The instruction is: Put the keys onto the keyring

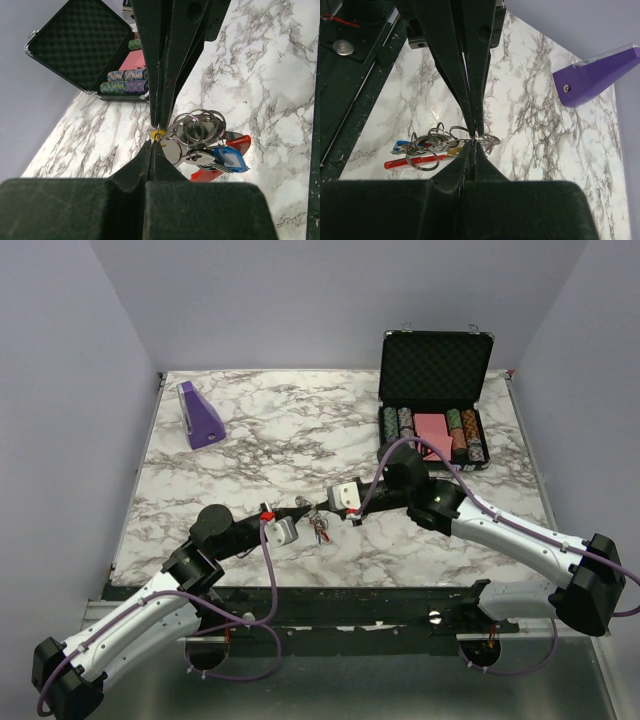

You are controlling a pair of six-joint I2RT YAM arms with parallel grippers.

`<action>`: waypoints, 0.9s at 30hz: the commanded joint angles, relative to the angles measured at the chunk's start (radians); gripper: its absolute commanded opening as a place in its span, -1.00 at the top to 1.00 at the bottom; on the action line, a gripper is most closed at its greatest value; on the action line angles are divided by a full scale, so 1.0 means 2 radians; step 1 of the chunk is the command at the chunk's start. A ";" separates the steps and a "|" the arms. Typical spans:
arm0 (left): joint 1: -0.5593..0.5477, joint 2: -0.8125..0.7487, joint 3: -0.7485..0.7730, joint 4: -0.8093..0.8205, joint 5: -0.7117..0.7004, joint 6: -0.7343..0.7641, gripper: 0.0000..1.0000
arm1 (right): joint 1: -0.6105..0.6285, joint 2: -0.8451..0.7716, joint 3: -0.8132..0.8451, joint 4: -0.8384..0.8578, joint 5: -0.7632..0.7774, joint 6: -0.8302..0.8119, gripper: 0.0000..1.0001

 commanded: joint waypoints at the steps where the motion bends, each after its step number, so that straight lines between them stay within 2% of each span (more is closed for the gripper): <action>1: -0.002 0.002 0.024 0.008 -0.013 -0.010 1.00 | 0.006 0.004 0.008 -0.018 -0.014 -0.032 0.99; 27: -0.002 0.015 0.055 -0.018 -0.048 -0.067 1.00 | 0.009 -0.008 -0.002 -0.053 -0.011 -0.120 0.99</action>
